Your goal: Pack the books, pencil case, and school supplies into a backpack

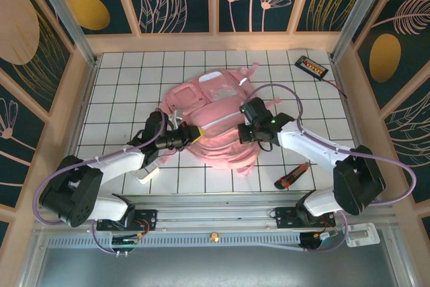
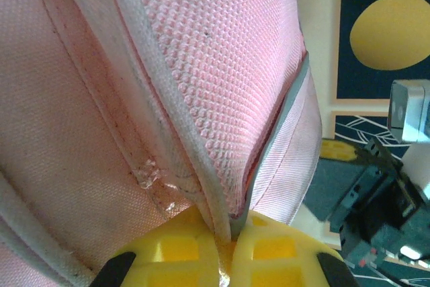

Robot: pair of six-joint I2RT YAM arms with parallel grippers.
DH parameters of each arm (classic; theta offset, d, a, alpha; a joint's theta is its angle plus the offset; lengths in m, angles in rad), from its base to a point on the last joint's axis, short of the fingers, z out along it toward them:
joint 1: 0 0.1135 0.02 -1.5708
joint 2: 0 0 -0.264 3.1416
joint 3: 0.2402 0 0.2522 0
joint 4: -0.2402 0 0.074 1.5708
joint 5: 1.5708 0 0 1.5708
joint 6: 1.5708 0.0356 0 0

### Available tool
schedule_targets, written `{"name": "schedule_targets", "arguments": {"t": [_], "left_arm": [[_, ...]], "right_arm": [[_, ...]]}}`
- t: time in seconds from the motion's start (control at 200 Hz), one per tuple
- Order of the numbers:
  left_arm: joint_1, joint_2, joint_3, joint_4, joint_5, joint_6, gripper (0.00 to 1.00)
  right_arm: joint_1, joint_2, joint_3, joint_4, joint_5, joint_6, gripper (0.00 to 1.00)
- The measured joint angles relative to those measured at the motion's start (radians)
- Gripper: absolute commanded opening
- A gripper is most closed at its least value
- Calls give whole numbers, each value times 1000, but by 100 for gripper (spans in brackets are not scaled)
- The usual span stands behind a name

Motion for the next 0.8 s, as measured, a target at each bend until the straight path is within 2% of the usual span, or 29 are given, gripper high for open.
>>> {"name": "schedule_targets", "arguments": {"t": [0.155,0.285,0.4,0.44,0.57,0.666,0.801], "left_arm": [[34,-9,3,-33,16,34,0],[92,-6,25,-83,43,67,3],[173,35,87,-150,61,119,5],[204,60,117,-176,68,140,11],[278,105,192,-218,54,192,42],[303,80,183,-205,38,176,65],[294,-48,72,-168,39,105,68]], "right_arm": [[-31,33,28,2,-28,-15,0],[13,35,27,20,-36,10,0],[65,33,-16,104,-76,103,0],[85,35,-33,130,-88,146,0],[149,64,-28,187,-123,252,0],[179,91,-3,195,-145,299,0],[185,119,40,195,-168,325,0]]}}
